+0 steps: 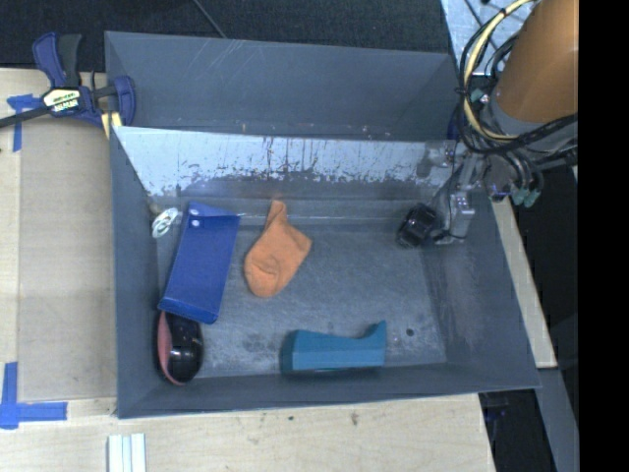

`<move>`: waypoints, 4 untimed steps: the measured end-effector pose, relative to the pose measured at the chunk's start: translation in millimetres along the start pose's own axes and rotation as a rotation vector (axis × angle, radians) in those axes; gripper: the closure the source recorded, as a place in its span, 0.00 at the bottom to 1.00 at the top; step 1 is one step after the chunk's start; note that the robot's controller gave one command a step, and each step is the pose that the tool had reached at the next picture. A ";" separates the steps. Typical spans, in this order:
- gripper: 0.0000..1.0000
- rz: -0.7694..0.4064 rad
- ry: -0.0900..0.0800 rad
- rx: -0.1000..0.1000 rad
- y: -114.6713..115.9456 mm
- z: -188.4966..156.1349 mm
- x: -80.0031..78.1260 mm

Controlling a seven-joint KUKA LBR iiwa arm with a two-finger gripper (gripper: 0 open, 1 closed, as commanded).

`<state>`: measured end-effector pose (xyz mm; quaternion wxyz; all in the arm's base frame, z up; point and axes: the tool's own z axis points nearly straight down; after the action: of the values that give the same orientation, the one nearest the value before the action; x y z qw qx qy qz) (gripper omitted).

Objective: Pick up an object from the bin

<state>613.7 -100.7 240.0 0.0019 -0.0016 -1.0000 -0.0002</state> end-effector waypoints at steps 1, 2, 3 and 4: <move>0.00 -0.002 -0.008 0.001 0.5 -5.4 -1.0; 0.00 0.036 -0.008 0.001 13.0 17.0 -6.3; 0.00 -0.028 -0.005 0.000 26.2 32.3 -7.4; 0.00 -0.017 -0.008 0.001 63.4 58.7 -12.3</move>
Offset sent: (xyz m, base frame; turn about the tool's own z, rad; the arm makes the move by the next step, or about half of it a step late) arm 0.0078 0.0207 -0.0299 0.0541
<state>625.9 -37.3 181.3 -0.0020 0.0069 -1.0000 0.0002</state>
